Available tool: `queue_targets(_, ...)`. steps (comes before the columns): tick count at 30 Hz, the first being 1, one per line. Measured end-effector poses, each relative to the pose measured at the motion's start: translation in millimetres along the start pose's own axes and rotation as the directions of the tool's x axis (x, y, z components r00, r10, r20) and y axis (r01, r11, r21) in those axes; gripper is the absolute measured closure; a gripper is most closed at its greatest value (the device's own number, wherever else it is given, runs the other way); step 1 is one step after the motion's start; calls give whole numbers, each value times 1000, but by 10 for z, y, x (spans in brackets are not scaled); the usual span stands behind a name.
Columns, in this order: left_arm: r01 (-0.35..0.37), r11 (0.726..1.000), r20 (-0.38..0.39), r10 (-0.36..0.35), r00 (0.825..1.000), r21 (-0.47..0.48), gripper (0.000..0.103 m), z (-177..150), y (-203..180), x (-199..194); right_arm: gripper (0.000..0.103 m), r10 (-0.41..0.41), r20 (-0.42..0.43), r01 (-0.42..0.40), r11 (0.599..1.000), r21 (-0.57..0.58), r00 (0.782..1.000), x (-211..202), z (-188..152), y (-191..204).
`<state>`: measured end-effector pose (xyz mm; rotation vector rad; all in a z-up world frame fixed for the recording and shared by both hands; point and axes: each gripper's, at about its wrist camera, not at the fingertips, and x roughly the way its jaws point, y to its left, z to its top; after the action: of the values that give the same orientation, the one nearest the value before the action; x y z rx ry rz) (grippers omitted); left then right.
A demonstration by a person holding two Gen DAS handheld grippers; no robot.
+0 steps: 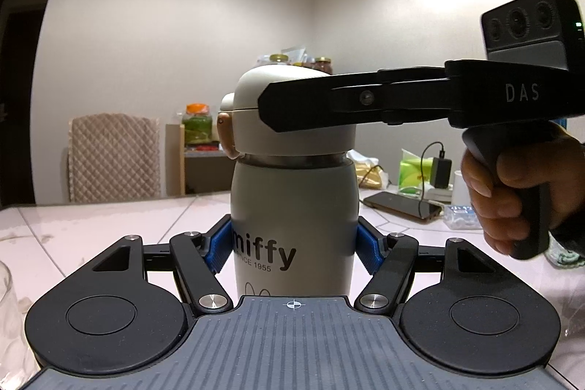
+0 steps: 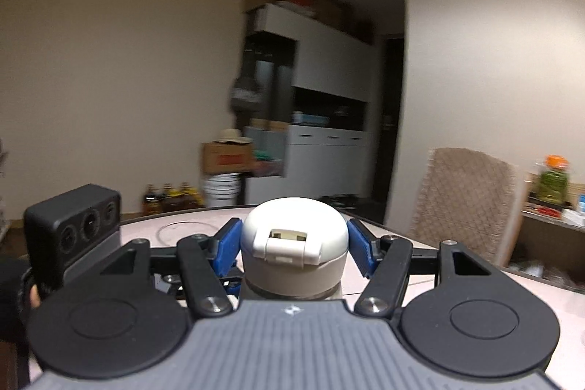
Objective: Unscrew bottle cap and pour
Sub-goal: 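Twist the cap again with the right tool, turning it on the bottle, then regrip and twist the cap with the right tool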
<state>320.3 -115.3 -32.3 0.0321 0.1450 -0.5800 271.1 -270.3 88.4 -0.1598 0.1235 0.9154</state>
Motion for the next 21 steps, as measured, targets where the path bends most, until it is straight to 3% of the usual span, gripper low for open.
queue_targets(4,0,1000,0,0,1000,0,31,8,69,88,38,63,4,-63,998,8,998,-13,37,-102)
queue_targets(10,0,1000,8,0,1000,-4,31,-52,147,61,37,51,6,-51,999,3,999,-18,93,-73)
queue_targets(14,2,1000,8,-2,1000,-2,31,-67,195,65,20,28,10,-28,1000,9,1000,-29,103,-5)
queue_targets(17,0,1000,7,0,1000,1,31,-73,120,36,19,-58,19,58,998,10,998,-55,144,91)
queue_targets(21,-2,1000,7,2,1000,0,31,-76,171,82,18,-226,29,224,973,62,974,-88,161,284)
